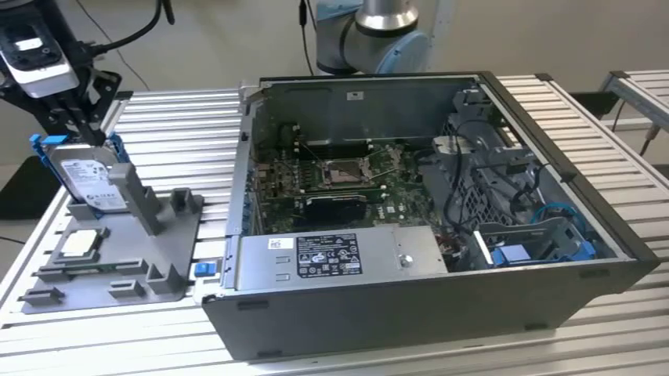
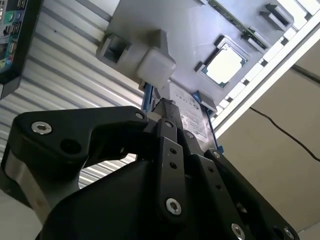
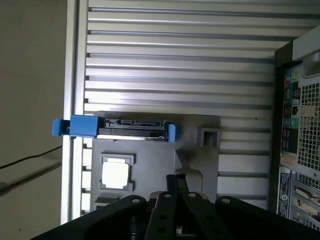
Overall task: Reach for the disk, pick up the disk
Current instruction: 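Reach for the disk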
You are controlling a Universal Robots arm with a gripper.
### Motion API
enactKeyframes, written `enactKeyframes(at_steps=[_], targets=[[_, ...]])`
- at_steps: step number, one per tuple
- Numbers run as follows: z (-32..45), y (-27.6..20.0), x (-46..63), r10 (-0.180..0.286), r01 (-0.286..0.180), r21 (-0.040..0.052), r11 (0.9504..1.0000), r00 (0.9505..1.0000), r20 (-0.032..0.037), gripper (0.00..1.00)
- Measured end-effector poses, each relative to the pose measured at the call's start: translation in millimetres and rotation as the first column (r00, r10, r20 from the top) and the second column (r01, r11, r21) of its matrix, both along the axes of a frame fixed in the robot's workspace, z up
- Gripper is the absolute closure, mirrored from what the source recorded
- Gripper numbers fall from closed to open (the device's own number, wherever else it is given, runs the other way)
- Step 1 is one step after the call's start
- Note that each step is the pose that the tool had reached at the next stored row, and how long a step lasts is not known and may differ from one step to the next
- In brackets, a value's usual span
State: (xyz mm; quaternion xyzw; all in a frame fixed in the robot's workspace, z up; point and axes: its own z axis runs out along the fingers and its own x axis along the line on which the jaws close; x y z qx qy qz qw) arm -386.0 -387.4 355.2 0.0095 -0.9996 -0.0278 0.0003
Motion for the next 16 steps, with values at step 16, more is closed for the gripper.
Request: enactKeyframes(at_steps=[16], targets=[[-0.2, 53.1, -0.1, 0.0, 0.0, -0.0006, 1.0, 1.0, -0.0002, 1.0]])
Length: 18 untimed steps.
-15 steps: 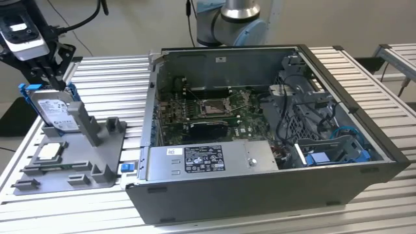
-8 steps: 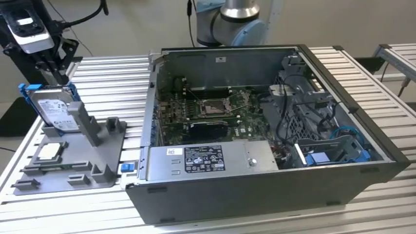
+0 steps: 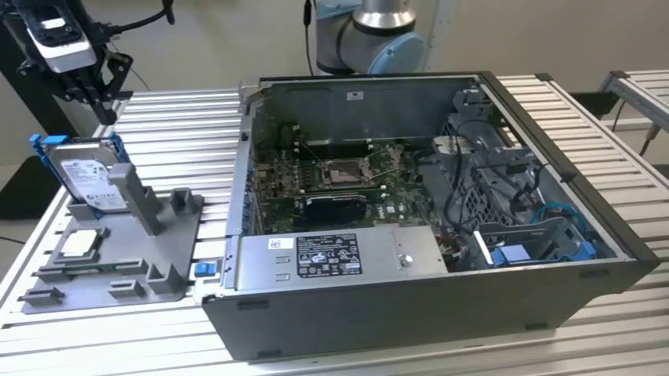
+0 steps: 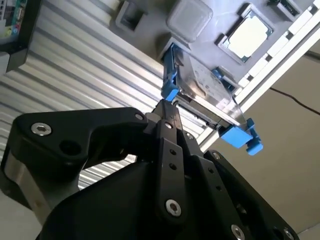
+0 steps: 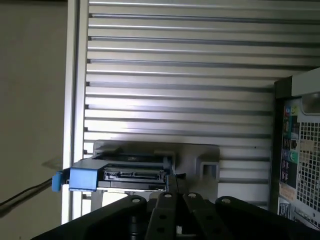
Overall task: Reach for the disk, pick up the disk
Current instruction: 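Reach for the disk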
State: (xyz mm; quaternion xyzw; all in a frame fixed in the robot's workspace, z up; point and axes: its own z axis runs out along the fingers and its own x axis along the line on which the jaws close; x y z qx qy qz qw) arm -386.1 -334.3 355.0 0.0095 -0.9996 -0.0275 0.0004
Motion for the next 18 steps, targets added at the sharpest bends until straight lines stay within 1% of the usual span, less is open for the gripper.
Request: enactKeyframes(at_steps=[2, 3, 11, 15, 18], targets=[[-0.2, 2.4, -0.6, 0.0, 0.0, 0.0, 1.0, 1.0, 0.0001, 1.0], [-0.2, 2.8, -0.9, 0.0, 0.0, 0.0, 1.0, 1.0, 0.0001, 1.0], [-0.2, 2.9, -1.1, 0.0, 0.0, 0.0, 1.0, 1.0, 0.0001, 1.0], [-0.2, 2.9, -3.3, 0.0, 0.0, 0.0, 1.0, 1.0, 0.0001, 1.0], [-0.2, 2.9, -6.9, 0.0, 0.0, 0.0, 1.0, 1.0, 0.0001, 1.0]])
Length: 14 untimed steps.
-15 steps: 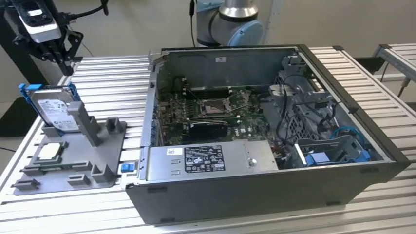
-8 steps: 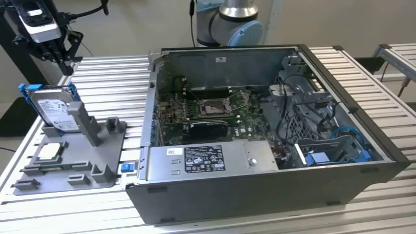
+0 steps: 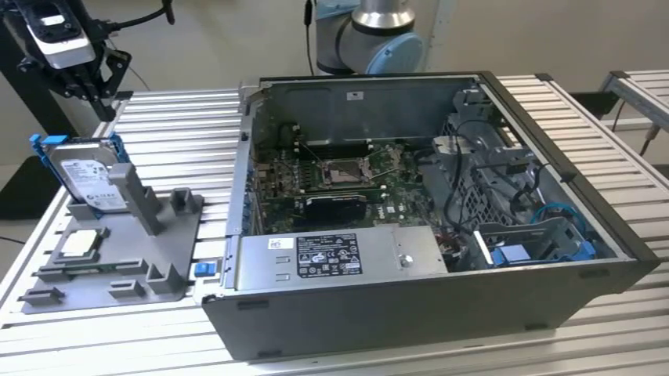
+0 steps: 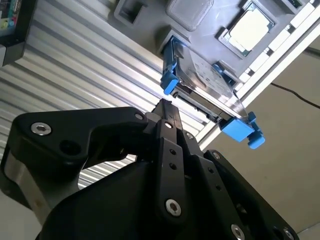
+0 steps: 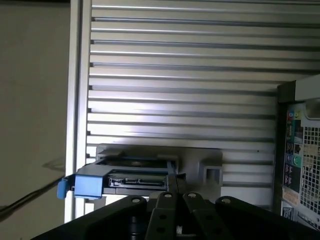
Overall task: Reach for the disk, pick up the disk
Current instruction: 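Reach for the disk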
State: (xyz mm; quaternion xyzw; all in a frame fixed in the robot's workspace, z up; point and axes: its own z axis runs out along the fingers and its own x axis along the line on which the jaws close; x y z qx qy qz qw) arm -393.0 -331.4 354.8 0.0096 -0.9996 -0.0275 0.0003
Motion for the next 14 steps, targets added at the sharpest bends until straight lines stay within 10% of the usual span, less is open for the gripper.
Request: enactKeyframes(at_steps=[14], targets=[[0.0, 0.0, -13.4, 0.0, 0.0, 0.0, 1.0, 1.0, 0.0, 1.0]])
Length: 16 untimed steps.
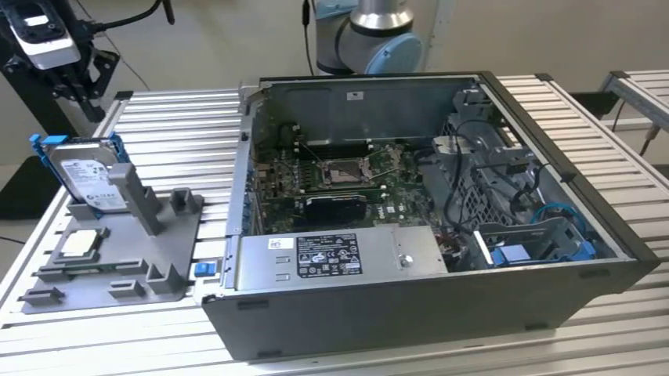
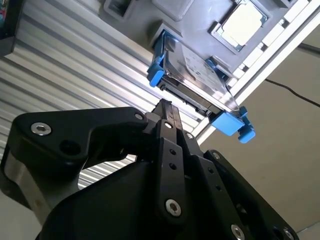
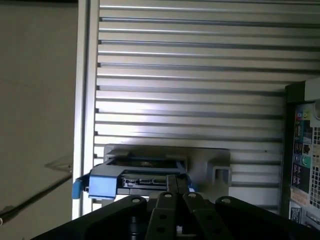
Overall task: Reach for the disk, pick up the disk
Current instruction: 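Reach for the disk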
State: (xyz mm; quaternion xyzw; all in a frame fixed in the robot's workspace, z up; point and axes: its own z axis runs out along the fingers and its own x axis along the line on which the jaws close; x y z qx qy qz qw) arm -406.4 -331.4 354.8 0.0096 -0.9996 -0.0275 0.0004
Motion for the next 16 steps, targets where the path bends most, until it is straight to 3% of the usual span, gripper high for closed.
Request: enactKeyframes(at_steps=[16], targets=[[0.0, 0.1, -24.7, 0.0, 0.0, 0.0, 1.0, 1.0, 0.0001, 1.0]])
